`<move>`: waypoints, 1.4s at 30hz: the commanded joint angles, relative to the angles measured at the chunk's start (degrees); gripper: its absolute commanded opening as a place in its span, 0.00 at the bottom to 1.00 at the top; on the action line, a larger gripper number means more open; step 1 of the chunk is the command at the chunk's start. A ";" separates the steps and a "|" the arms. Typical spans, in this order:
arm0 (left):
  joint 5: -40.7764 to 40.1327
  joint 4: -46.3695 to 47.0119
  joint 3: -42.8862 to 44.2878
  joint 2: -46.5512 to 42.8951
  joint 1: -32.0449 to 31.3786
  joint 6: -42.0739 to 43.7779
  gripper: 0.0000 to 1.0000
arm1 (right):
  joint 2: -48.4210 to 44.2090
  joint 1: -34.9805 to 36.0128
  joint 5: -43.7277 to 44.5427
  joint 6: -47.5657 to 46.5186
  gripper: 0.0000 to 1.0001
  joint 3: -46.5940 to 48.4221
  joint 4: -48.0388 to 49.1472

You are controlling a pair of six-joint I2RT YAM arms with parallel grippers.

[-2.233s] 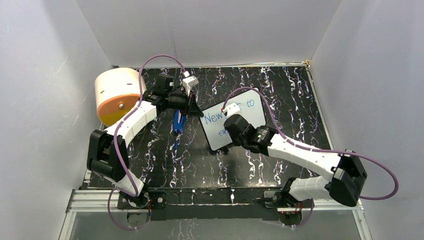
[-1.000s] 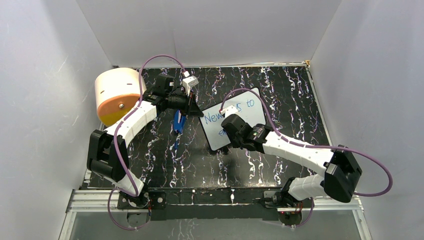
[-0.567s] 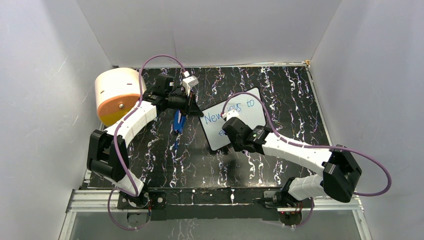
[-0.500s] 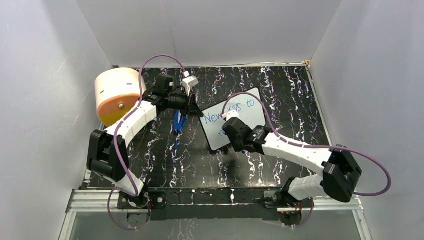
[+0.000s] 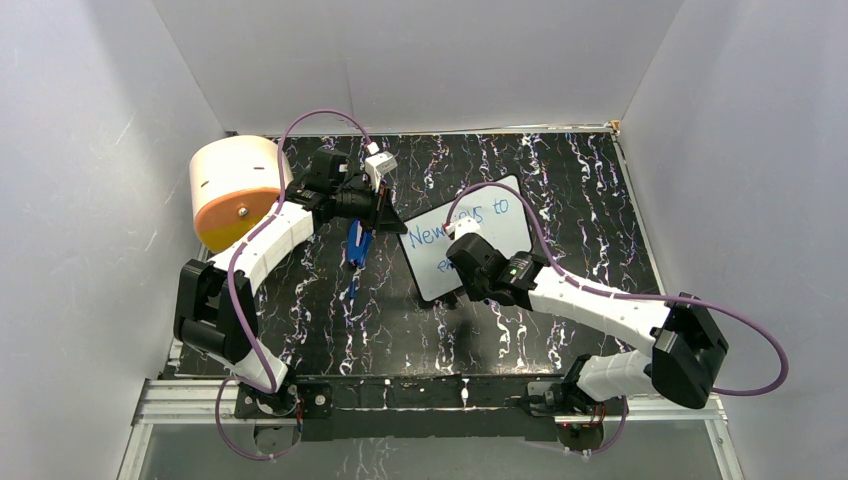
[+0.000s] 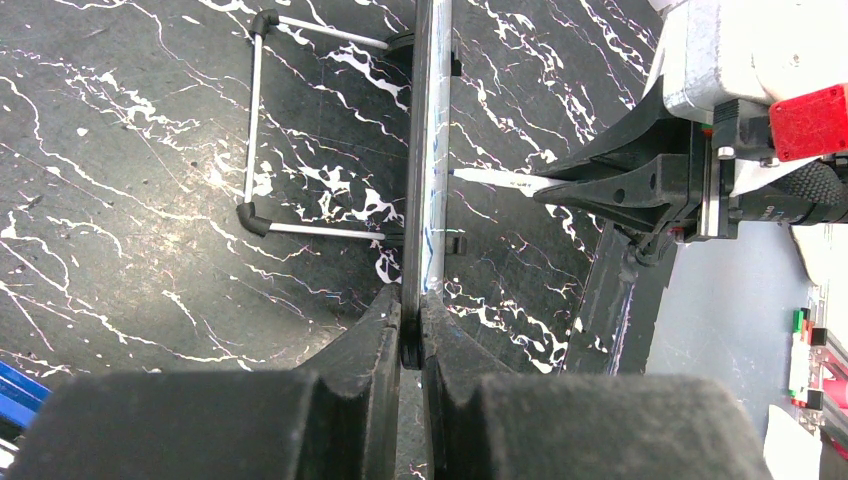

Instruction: Write a sentence on the whiteboard

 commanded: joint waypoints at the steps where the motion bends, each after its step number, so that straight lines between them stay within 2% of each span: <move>1: -1.89 -1.82 0.33 0.25 0.01 2.40 0.00 | -0.49 -0.18 1.93 -0.85 0.00 1.55 2.84; 27: -1.77 -2.02 0.35 -0.01 0.01 2.57 0.00 | 0.14 -1.18 5.02 -1.66 0.00 3.08 2.96; 42: -1.81 -2.02 0.37 0.09 0.01 2.57 0.00 | 0.27 -1.53 1.37 0.40 0.00 0.39 -0.21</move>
